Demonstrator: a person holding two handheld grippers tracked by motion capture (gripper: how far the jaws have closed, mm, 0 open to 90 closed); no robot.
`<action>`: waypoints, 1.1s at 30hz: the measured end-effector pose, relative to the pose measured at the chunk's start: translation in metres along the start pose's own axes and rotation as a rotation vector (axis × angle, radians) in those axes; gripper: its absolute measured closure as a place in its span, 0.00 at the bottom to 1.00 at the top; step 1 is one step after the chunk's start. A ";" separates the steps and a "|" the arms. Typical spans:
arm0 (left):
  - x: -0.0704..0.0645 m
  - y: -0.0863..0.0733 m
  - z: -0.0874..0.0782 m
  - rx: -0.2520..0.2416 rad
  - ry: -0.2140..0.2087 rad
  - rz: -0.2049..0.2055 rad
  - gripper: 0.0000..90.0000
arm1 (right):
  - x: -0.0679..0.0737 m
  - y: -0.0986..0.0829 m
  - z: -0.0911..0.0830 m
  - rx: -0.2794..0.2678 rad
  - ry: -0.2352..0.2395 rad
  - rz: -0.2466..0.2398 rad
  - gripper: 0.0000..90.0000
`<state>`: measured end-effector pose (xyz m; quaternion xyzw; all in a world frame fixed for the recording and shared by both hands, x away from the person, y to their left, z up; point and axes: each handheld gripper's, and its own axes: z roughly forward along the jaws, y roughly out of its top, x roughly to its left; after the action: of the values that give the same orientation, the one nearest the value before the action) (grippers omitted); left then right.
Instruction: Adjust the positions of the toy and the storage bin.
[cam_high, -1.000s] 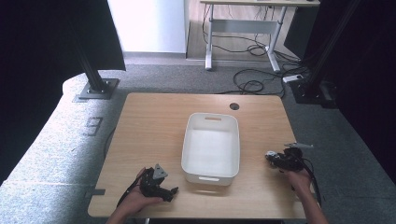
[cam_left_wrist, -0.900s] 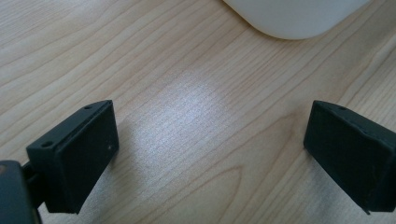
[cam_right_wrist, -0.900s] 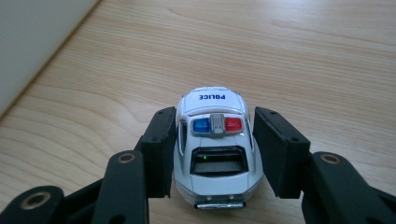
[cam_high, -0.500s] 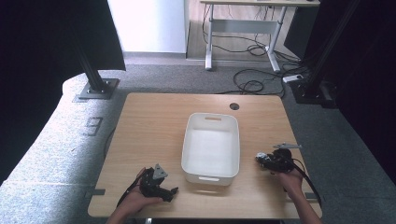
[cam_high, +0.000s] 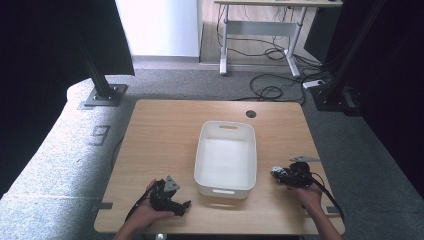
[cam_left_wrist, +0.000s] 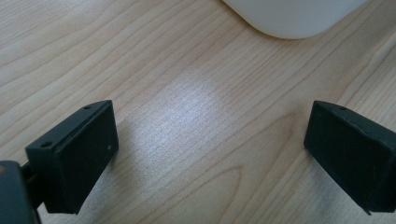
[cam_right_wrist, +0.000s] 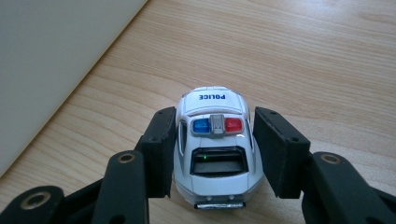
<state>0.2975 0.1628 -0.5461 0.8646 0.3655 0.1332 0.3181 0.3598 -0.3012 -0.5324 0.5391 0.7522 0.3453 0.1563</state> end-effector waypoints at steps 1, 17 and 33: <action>0.000 0.000 0.000 0.000 0.000 0.000 0.04 | 0.000 0.000 0.000 0.000 0.002 0.000 0.56; 0.000 0.001 0.001 0.001 -0.004 0.005 0.03 | 0.021 0.000 -0.001 0.007 0.021 -0.042 0.56; 0.000 0.002 0.002 0.002 -0.008 0.010 0.03 | 0.034 -0.002 0.002 0.012 0.050 -0.036 0.56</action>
<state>0.2993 0.1609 -0.5462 0.8673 0.3599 0.1308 0.3179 0.3471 -0.2697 -0.5299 0.5178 0.7673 0.3512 0.1404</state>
